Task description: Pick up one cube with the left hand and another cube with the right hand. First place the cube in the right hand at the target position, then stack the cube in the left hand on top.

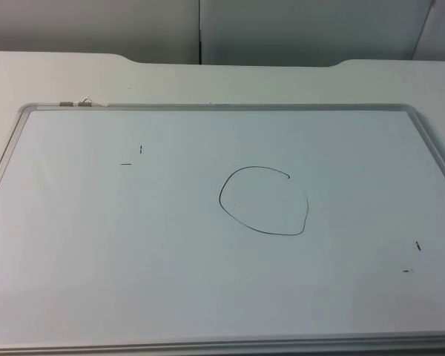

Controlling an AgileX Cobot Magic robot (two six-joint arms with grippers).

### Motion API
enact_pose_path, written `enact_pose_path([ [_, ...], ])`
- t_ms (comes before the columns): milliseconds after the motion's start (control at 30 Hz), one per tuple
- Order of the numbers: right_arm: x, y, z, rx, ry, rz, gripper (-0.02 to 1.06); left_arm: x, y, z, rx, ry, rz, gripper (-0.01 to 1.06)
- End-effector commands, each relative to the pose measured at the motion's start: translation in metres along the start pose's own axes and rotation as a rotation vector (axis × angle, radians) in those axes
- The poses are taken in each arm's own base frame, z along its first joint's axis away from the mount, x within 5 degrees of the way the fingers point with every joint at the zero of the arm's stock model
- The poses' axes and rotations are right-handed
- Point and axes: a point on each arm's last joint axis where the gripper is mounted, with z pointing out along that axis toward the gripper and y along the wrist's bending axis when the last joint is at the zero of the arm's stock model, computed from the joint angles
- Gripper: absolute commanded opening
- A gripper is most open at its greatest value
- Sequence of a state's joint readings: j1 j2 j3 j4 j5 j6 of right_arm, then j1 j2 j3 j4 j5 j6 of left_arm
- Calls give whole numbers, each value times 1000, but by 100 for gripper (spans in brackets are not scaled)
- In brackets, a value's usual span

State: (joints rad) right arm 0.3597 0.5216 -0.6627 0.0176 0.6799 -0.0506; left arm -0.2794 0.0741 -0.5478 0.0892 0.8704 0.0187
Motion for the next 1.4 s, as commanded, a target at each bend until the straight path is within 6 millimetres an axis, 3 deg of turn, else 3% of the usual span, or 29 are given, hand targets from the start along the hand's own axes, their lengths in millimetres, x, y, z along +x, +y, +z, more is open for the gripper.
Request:
enact_pose_path([
  [0,22,2,5,-16,22,-34,0,-1,0,-1,-1,-25,-1,0],
  [100,30,3,9,-27,12,-27,0,-1,1,-1,-6,-25,3,0],
  [500,26,13,9,-137,-26,-132,0,-1,1,-1,-6,-25,3,0],
  [733,22,22,32,-247,60,-170,0,-1,1,-1,-6,-25,3,0],
  [867,9,24,66,-307,231,-141,0,-1,1,-1,-6,-25,3,0],
  [900,9,24,66,-307,231,-141,0,-1,1,-1,-6,-25,3,0],
  [1067,-14,34,131,-355,363,-88,0,-1,1,-1,-5,-25,2,0],
  [1100,-14,34,131,-355,363,-88,0,-1,1,-1,-5,-25,2,0],
  [1200,-20,48,173,-346,401,-54,0,-1,1,-1,-3,-25,1,0],
  [1233,-20,48,173,-346,401,-54,0,-1,1,-1,-3,-25,1,0],
  [1300,-18,59,209,-324,464,-40,0,-1,1,-1,-3,-25,1,0],
  [1367,-17,66,233,-305,513,-37,0,-1,1,-1,-3,-25,1,0],
])
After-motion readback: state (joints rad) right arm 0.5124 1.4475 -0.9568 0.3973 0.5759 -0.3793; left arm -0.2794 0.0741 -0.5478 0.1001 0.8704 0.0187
